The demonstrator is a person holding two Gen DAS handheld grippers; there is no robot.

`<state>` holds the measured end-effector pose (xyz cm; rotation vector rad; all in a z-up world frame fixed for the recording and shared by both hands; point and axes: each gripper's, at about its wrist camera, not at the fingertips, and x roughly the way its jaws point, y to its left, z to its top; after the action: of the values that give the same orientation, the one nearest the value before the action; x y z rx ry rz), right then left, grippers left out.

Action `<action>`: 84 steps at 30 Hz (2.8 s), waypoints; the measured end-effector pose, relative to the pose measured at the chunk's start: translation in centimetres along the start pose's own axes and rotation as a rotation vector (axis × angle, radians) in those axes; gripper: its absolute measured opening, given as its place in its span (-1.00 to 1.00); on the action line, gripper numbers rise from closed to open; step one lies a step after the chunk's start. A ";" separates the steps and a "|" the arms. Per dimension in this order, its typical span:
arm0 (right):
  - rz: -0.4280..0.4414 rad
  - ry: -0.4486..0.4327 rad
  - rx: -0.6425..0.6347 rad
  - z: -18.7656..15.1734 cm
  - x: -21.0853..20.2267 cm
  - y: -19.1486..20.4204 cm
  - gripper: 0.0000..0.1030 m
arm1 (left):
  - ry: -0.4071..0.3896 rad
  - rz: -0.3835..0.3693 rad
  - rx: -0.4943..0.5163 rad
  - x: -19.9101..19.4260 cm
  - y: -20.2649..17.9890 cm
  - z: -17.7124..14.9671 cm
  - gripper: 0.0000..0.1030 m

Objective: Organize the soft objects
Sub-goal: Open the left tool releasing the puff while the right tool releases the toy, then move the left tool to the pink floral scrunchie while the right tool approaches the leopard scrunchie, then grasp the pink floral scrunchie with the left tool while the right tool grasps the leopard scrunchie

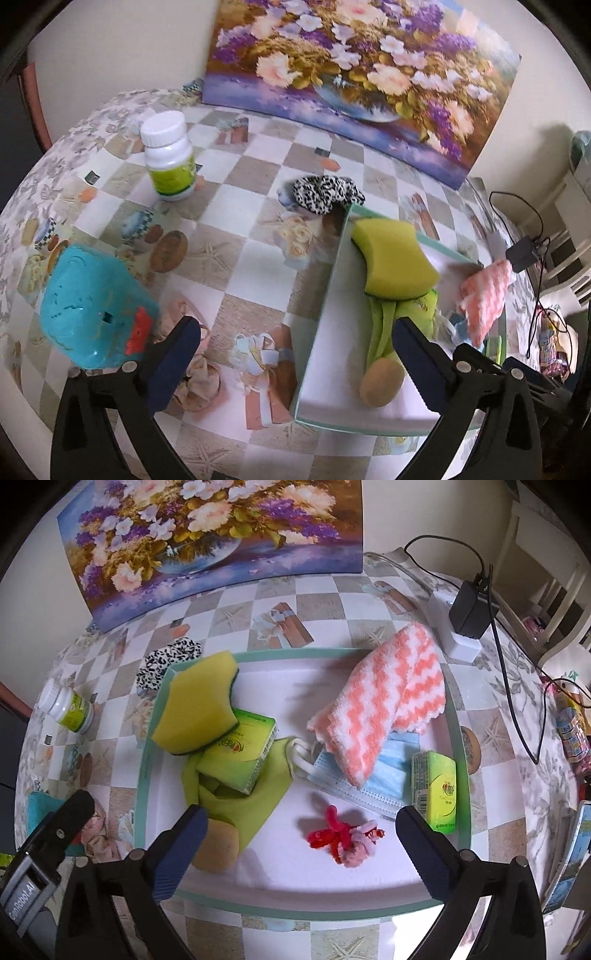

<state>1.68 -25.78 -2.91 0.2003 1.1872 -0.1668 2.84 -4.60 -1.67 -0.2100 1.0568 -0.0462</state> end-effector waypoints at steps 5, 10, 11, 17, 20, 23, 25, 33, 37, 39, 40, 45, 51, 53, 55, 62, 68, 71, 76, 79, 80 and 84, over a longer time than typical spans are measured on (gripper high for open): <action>-0.008 -0.036 -0.025 0.1 -1.1 0.5 1.00 | -0.025 -0.029 -0.002 -0.7 0.2 -0.1 1.00; 0.017 -0.067 -0.035 0.1 -1.8 0.9 1.00 | -0.017 -0.053 -0.012 -1.4 1.0 -0.6 1.00; 0.021 -0.063 -0.035 0.1 -1.7 1.0 1.00 | -0.008 -0.040 -0.014 -1.5 1.1 -0.7 1.00; 0.031 -0.039 -0.035 -0.4 -1.3 1.5 1.00 | 0.051 0.026 -0.110 -1.3 3.4 -1.9 1.00; 0.052 -0.022 -0.010 -0.5 -1.0 1.5 1.00 | 0.069 0.059 -0.156 -1.1 4.7 -2.5 0.99; 0.080 -0.012 -0.024 -0.7 -0.8 2.3 0.99 | 0.101 0.084 -0.220 -0.3 6.4 -3.0 0.99; 0.076 -0.006 -0.048 -0.8 -0.6 3.1 0.99 | 0.128 0.083 -0.267 0.3 7.6 -3.3 0.91; 0.091 0.008 -0.139 -1.1 0.2 5.9 0.97 | 0.217 0.109 -0.359 2.6 10.3 -4.2 0.18; 0.090 0.014 -0.147 -1.2 0.6 6.2 0.96 | 0.247 0.108 -0.347 3.6 10.2 -4.4 -0.15; 0.093 0.018 -0.149 -1.1 0.7 6.3 0.96 | 0.250 0.116 -0.346 3.9 10.2 -4.6 -0.47; 0.093 0.019 -0.151 -1.1 0.8 6.4 0.96 | 0.248 0.115 -0.346 3.9 10.2 -4.6 -0.57; 0.095 0.012 -0.155 -1.1 0.7 6.7 0.95 | 0.235 0.097 -0.353 3.7 10.3 -4.8 -0.82; 0.110 -0.019 -0.153 -0.9 -0.2 6.7 0.95 | 0.188 0.056 -0.299 2.6 9.2 -4.0 -0.82; 0.119 -0.045 -0.150 -0.8 -1.0 6.6 0.95 | 0.170 0.027 -0.283 1.9 8.8 -3.6 -0.82; 0.121 -0.072 -0.145 -0.6 -1.7 6.5 0.95 | 0.148 0.002 -0.259 1.3 8.0 -2.9 -0.82; 0.135 -0.165 -0.138 0.0 -4.1 6.5 0.94 | 0.019 0.010 -0.137 -1.7 5.3 0.7 -0.82; 0.130 -0.213 -0.147 1.0 -4.3 6.9 0.84 | -0.019 -0.011 -0.104 -1.6 3.8 5.1 -0.82; 0.120 -0.224 -0.153 1.7 -3.9 7.2 0.77 | -0.023 -0.022 -0.095 -0.8 3.3 6.7 -0.82; 0.078 -0.240 -0.195 3.3 -3.0 8.1 0.73 | -0.046 -0.021 -0.083 0.3 2.9 8.9 -0.82; 0.072 -0.229 -0.205 4.4 -2.1 8.4 0.65 | -0.052 -0.024 -0.087 1.3 3.1 10.2 -0.82; 0.092 -0.219 -0.207 5.0 -1.7 8.5 0.63 | -0.053 -0.024 -0.091 1.6 3.2 10.6 -0.82; 0.146 -0.193 -0.197 7.2 -0.7 8.6 0.57 | -0.062 -0.035 -0.122 2.7 4.3 12.0 -0.82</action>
<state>9.87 -19.16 0.92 0.0943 0.9858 0.0583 14.35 1.04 0.82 -0.3383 0.9955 -0.0064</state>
